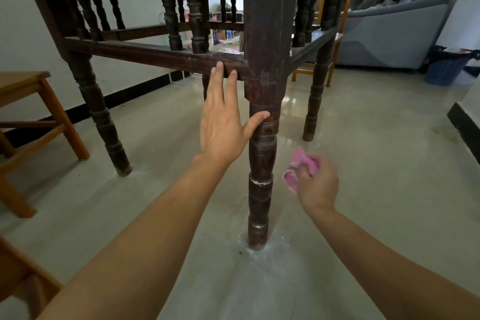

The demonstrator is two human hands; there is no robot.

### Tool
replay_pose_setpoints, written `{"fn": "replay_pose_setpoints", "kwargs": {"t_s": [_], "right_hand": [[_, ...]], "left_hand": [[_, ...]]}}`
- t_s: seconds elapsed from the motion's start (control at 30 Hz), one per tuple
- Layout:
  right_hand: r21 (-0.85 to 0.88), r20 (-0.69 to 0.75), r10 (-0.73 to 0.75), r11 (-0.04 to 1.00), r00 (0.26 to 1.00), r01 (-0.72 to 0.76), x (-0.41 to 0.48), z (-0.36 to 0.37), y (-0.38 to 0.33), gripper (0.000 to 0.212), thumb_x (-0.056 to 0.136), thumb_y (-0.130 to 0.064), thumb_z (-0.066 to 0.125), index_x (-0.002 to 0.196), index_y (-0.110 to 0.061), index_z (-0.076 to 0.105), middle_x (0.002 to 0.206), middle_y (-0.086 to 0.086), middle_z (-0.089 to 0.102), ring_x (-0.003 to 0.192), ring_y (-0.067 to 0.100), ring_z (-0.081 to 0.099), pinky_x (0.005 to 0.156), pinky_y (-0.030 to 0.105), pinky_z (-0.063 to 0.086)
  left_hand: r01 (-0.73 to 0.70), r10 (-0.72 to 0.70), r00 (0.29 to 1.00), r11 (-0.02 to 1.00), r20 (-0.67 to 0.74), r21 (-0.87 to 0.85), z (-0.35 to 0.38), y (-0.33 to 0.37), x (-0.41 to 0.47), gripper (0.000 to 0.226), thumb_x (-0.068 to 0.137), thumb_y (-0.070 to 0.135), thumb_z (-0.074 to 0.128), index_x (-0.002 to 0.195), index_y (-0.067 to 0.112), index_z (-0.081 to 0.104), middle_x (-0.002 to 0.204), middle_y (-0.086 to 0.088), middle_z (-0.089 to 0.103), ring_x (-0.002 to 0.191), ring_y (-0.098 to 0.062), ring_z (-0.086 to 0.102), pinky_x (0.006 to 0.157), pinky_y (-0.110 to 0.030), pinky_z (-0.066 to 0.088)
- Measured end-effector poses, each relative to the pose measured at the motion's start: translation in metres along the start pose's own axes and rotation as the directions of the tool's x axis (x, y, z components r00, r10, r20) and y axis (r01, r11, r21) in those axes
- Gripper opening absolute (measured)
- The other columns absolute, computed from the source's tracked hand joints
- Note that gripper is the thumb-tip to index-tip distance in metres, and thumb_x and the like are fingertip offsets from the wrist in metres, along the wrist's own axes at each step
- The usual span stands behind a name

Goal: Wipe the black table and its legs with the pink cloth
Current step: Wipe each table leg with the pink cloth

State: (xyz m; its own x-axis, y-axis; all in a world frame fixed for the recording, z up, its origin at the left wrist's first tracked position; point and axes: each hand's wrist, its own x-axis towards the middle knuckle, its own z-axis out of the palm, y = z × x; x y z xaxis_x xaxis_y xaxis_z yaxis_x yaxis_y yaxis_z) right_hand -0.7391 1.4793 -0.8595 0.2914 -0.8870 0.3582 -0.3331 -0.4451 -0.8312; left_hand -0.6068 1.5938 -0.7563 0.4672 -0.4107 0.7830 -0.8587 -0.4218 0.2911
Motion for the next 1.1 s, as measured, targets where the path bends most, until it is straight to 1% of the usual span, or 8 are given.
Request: {"fn": "replay_pose_setpoints", "kwargs": {"t_s": [0.23, 0.37, 0.53, 0.63, 0.7, 0.83, 0.97, 1.1], "right_hand": [[0.186, 0.433, -0.373, 0.928, 0.821, 0.323, -0.097, 0.045, -0.007, 0.012, 0.092, -0.023, 0.059, 0.103, -0.023, 0.066, 0.102, -0.012, 0.053, 0.081, 0.015, 0.063, 0.071, 0.029, 0.057], [0.257, 0.325, -0.364, 0.922, 0.873, 0.289, -0.079, 0.029, -0.005, 0.008, 0.092, -0.025, 0.062, 0.093, -0.018, 0.066, 0.097, -0.012, 0.050, 0.071, 0.010, 0.063, 0.061, 0.022, 0.057], [0.138, 0.041, -0.026, 0.990, 0.999, 0.020, 0.000, -0.001, 0.002, 0.005, 0.087, -0.022, 0.065, 0.086, -0.018, 0.061, 0.085, -0.003, 0.058, 0.079, 0.017, 0.060, 0.067, 0.029, 0.052], [0.116, 0.189, 0.118, 0.983, 0.975, -0.142, 0.018, 0.018, 0.008, 0.007, 0.092, -0.018, 0.063, 0.098, -0.021, 0.065, 0.096, 0.001, 0.066, 0.085, 0.019, 0.066, 0.078, 0.037, 0.058], [0.188, 0.333, 0.086, 0.970, 0.939, -0.155, -0.005, 0.030, 0.010, 0.012, 0.093, -0.015, 0.061, 0.100, -0.023, 0.066, 0.100, 0.005, 0.067, 0.083, 0.021, 0.070, 0.075, 0.042, 0.061], [0.197, 0.349, -0.146, 0.977, 0.926, 0.080, -0.078, 0.035, 0.018, 0.014, 0.089, -0.011, 0.062, 0.083, -0.020, 0.070, 0.094, -0.006, 0.062, 0.065, 0.011, 0.065, 0.061, 0.033, 0.059], [0.264, 0.397, -0.355, 0.928, 0.847, 0.265, -0.090, 0.036, 0.016, 0.015, 0.092, -0.014, 0.061, 0.103, -0.018, 0.071, 0.105, -0.010, 0.055, 0.068, 0.010, 0.063, 0.063, 0.025, 0.057], [0.123, 0.244, -0.118, 0.988, 0.963, 0.090, -0.046, 0.018, 0.036, 0.013, 0.093, -0.021, 0.063, 0.101, -0.017, 0.072, 0.101, 0.000, 0.057, 0.065, 0.008, 0.060, 0.056, 0.020, 0.055]], "left_hand": [[0.018, -0.018, 0.998, 1.000, -0.055, -0.008, 0.002, 0.003, -0.007, 0.061, 0.084, 0.061, 0.059, 0.111, 0.007, 0.053, 0.114, -0.009, 0.051, 0.104, -0.021, 0.051, 0.076, -0.034, 0.052], [0.109, -0.094, 0.971, 0.992, 0.218, -0.056, 0.004, 0.003, 0.001, 0.065, 0.084, 0.065, 0.054, 0.121, 0.013, 0.051, 0.111, -0.005, 0.061, 0.099, -0.021, 0.059, 0.079, -0.043, 0.053], [0.158, -0.068, 0.908, 0.969, 0.414, -0.189, 0.012, 0.001, 0.006, 0.071, 0.082, 0.067, 0.051, 0.127, 0.013, 0.045, 0.111, -0.003, 0.065, 0.096, -0.020, 0.063, 0.082, -0.045, 0.056], [0.166, -0.054, 0.902, 0.959, 0.429, -0.229, 0.009, 0.003, 0.007, 0.071, 0.083, 0.063, 0.054, 0.131, 0.012, 0.044, 0.116, -0.002, 0.065, 0.101, -0.021, 0.063, 0.084, -0.043, 0.056], [0.186, -0.055, 0.891, 0.950, 0.451, -0.251, 0.007, 0.003, 0.008, 0.067, 0.084, 0.058, 0.057, 0.132, 0.013, 0.044, 0.120, -0.001, 0.064, 0.104, -0.021, 0.062, 0.087, -0.041, 0.055], [0.208, -0.035, 0.866, 0.933, 0.499, -0.295, 0.000, -0.001, 0.015, 0.059, 0.085, 0.050, 0.062, 0.129, 0.014, 0.049, 0.115, 0.000, 0.064, 0.099, -0.019, 0.063, 0.088, -0.042, 0.054], [0.198, -0.011, 0.855, 0.931, 0.518, -0.306, -0.003, -0.002, 0.019, 0.054, 0.085, 0.047, 0.064, 0.128, 0.016, 0.052, 0.117, -0.001, 0.065, 0.096, -0.016, 0.063, 0.088, -0.043, 0.053], [0.187, -0.021, 0.864, 0.941, 0.504, -0.282, -0.002, -0.001, 0.016, 0.057, 0.085, 0.050, 0.062, 0.128, 0.014, 0.052, 0.115, -0.003, 0.066, 0.095, -0.019, 0.064, 0.086, -0.043, 0.054]]}}
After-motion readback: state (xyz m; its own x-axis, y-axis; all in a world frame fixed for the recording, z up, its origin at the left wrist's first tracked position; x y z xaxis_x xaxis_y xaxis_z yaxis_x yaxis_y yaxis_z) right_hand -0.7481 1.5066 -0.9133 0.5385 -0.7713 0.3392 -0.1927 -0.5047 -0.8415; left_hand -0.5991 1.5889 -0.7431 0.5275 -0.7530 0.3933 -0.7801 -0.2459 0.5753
